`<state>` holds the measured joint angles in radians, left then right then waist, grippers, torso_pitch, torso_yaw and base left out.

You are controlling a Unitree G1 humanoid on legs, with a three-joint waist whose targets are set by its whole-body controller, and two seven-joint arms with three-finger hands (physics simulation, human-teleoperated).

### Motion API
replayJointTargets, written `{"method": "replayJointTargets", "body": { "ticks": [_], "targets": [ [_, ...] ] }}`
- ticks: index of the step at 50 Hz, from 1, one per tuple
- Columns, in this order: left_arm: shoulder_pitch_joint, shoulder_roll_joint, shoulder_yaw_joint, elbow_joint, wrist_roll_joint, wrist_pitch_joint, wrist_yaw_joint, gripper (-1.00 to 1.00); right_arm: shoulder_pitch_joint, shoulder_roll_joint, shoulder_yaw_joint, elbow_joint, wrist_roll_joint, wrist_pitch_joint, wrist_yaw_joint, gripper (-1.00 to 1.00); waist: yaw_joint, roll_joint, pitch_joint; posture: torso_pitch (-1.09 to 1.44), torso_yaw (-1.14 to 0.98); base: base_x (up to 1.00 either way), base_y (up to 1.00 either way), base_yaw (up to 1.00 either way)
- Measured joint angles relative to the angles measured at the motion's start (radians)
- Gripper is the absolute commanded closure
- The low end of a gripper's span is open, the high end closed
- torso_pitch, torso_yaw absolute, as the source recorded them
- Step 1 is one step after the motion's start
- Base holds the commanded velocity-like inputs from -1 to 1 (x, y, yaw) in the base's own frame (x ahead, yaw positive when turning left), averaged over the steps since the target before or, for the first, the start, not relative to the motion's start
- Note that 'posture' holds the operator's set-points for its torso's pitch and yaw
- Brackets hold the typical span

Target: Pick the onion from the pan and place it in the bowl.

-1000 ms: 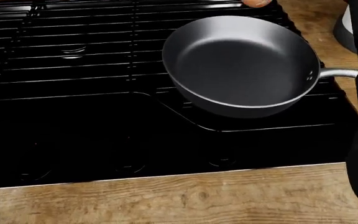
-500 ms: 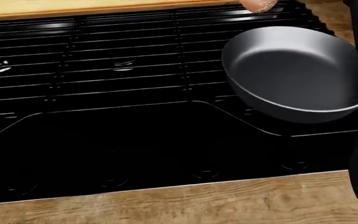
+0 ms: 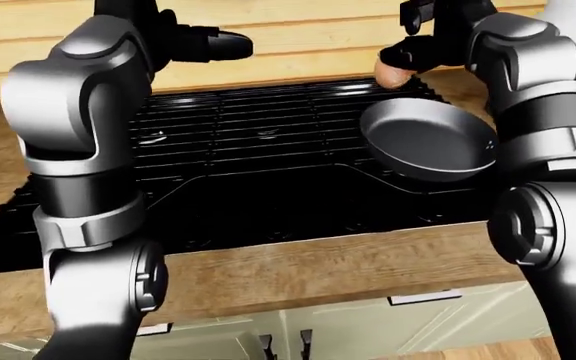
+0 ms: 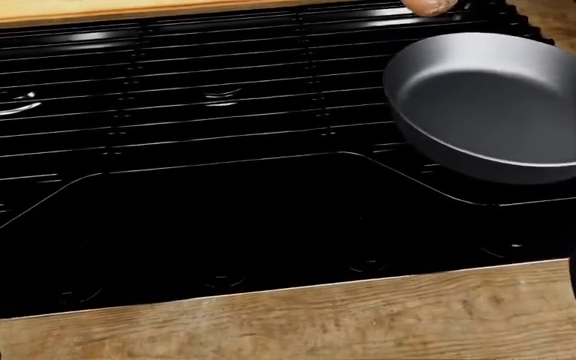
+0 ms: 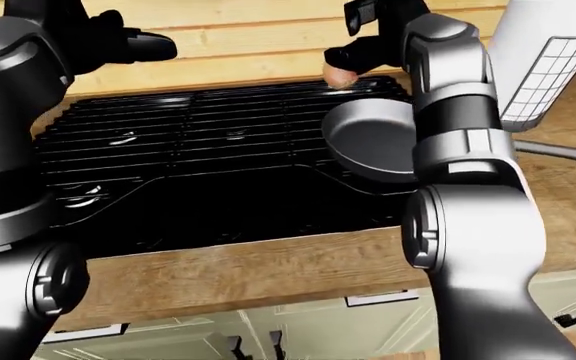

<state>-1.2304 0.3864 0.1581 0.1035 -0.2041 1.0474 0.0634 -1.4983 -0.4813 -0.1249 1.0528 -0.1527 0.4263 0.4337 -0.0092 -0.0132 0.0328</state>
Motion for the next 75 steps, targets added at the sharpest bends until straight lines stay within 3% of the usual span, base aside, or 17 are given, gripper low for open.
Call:
{"method": "replayJointTargets", "body": {
  "ticks": [4, 7, 10, 19, 25, 31, 35, 38, 42, 46, 52, 55, 57, 61, 66, 69, 75],
  "targets": [
    [-0.005, -0.002, -0.006, -0.006, 0.0, -0.012, -0.002, -1.0, 0.001, 0.002, 0.001, 0.0, -0.001, -0.006, 0.004, 1.0, -0.003, 0.05, 0.004, 0.0, 0.0, 0.0, 0.44, 0.0],
    [-0.01, 0.001, -0.004, 0.0, 0.0, -0.014, -0.003, -1.0, -0.006, 0.004, 0.002, 0.002, -0.004, -0.005, 0.007, 1.0, -0.007, 0.105, -0.004, 0.0, 0.0, 0.0, 0.45, 0.0],
    [0.008, 0.009, 0.01, 0.008, 0.01, -0.011, 0.003, -1.0, 0.002, 0.027, 0.01, 0.004, 0.002, -0.008, 0.016, 1.0, 0.005, 0.087, 0.009, 0.0, 0.0, 0.0, 0.42, 0.0],
    [-0.003, 0.006, 0.008, -0.001, 0.012, -0.012, 0.004, -1.0, -0.011, 0.013, 0.002, -0.019, 0.001, -0.013, 0.018, 1.0, -0.008, 0.022, 0.001, 0.0, 0.0, 0.0, 0.36, 0.0],
    [0.0, 0.006, 0.01, -0.008, 0.012, -0.005, 0.007, -1.0, -0.007, 0.018, 0.006, -0.018, 0.003, -0.015, 0.023, 1.0, -0.004, -0.036, 0.007, 0.0, 0.0, 0.0, 0.45, 0.0],
    [0.006, -0.007, -0.008, -0.005, -0.002, 0.01, 0.0, -1.0, 0.014, 0.005, 0.002, 0.01, -0.012, 0.003, 0.017, 1.0, -0.006, -0.03, -0.009, 0.0, 0.0, 0.0, 0.45, 0.0],
    [-0.005, -0.003, -0.003, -0.023, 0.002, -0.001, 0.003, -1.0, 0.002, 0.005, -0.001, -0.011, -0.009, -0.004, 0.016, 1.0, 0.001, 0.033, -0.001, 0.0, 0.0, 0.0, 0.45, 0.0],
    [-0.009, -0.002, -0.003, -0.023, 0.002, -0.008, 0.002, -1.0, -0.005, 0.008, 0.0, -0.016, -0.006, -0.01, 0.017, 1.0, -0.002, 0.096, -0.002, 0.0, 0.0, 0.0, 0.45, 0.0],
    [0.015, 0.008, 0.015, -0.005, 0.013, 0.002, 0.009, -1.0, 0.006, 0.032, 0.013, -0.006, 0.002, -0.009, 0.029, 1.0, 0.014, 0.081, 0.009, 0.0, 0.0, 0.0, 0.45, 0.0],
    [0.006, 0.004, 0.01, -0.012, 0.016, 0.002, 0.012, -1.0, 0.005, 0.02, 0.008, -0.005, -0.002, -0.004, 0.03, 1.0, 0.003, 0.032, 0.005, 0.0, 0.0, 0.0, 0.45, 0.0],
    [-0.002, 0.006, 0.009, -0.013, 0.013, 0.001, 0.009, -1.0, -0.014, 0.019, 0.006, -0.018, -0.001, -0.017, 0.026, 1.0, -0.001, 0.002, 0.003, 0.0, 0.0, 0.0, 0.45, 0.0],
    [-0.012, 0.005, 0.005, -0.017, 0.012, 0.002, 0.007, -1.0, -0.017, 0.017, 0.006, -0.015, -0.001, -0.018, 0.027, 1.0, -0.003, -0.038, 0.004, 0.0, 0.0, 0.0, 0.45, 0.0],
    [-0.002, -0.008, -0.002, -0.025, 0.008, -0.001, 0.005, -1.0, -0.004, 0.009, 0.002, -0.015, -0.004, -0.017, 0.027, 1.0, -0.014, -0.025, 0.007, 0.0, 0.0, 0.0, 0.45, 0.0],
    [-0.004, -0.011, -0.011, -0.008, 0.0, 0.01, -0.001, -1.0, 0.001, 0.005, 0.002, 0.002, -0.015, 0.003, 0.023, 1.0, -0.003, -0.02, -0.024, 0.0, 0.0, 0.0, 0.45, 0.0],
    [-0.01, -0.006, -0.003, -0.025, 0.003, 0.004, 0.002, -1.0, -0.005, 0.008, 0.001, -0.014, -0.011, -0.002, 0.027, 1.0, -0.001, 0.043, -0.005, 0.0, 0.0, 0.0, 0.45, 0.0],
    [-0.006, -0.005, -0.001, -0.026, 0.004, 0.005, 0.004, -1.0, -0.007, 0.008, 0.002, -0.016, -0.009, -0.002, 0.029, 1.0, -0.005, 0.095, 0.003, 0.0, 0.0, 0.0, 0.49, 0.0],
    [0.002, 0.002, 0.013, -0.019, 0.015, 0.019, 0.014, -1.0, 0.005, 0.026, 0.011, -0.011, -0.001, 0.0, 0.042, 1.0, 0.001, 0.049, 0.006, 0.0, 0.0, 0.0, 0.51, 0.0]
  ]
}}
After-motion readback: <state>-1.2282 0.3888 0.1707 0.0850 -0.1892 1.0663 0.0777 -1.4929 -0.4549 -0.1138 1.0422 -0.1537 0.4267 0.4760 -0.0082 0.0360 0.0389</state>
